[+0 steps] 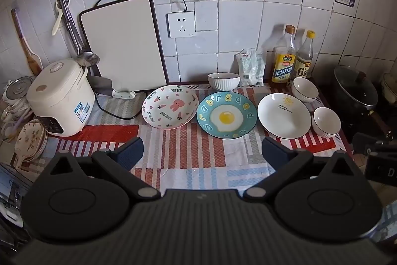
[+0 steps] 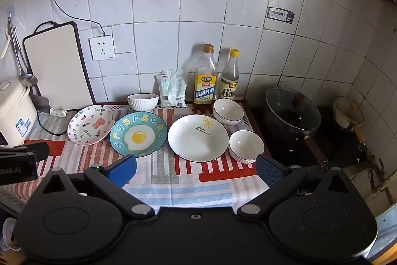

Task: Organize plates and bowls

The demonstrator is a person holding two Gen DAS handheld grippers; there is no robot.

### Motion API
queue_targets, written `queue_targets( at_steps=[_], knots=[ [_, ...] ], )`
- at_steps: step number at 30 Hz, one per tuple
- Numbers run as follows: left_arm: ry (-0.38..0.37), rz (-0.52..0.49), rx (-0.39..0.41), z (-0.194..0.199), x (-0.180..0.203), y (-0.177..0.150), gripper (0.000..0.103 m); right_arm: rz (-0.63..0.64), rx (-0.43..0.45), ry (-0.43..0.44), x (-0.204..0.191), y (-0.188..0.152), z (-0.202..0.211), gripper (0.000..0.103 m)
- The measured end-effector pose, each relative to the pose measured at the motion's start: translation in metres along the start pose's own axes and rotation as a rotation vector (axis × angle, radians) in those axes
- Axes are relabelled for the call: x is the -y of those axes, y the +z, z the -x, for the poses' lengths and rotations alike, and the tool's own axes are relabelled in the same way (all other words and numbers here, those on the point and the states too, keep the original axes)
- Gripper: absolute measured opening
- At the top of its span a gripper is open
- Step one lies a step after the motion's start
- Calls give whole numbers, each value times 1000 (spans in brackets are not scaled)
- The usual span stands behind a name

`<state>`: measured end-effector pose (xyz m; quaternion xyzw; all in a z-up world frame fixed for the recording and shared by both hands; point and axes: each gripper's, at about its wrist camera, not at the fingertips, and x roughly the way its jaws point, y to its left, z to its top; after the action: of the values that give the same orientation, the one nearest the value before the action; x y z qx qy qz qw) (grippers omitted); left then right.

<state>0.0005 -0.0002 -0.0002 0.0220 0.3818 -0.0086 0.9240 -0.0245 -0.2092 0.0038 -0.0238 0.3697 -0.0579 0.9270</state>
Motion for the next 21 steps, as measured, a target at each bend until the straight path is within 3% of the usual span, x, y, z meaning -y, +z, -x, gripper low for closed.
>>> queue_targets(
  at_steps=[12, 21],
  knots=[
    [-28, 57, -3, -5, 0, -4, 103, -5, -1, -2, 7, -1, 1, 103],
    [20, -21, -2, -9, 5, -3, 103, -13, -36, -30, 7, -3, -13, 103]
  ],
)
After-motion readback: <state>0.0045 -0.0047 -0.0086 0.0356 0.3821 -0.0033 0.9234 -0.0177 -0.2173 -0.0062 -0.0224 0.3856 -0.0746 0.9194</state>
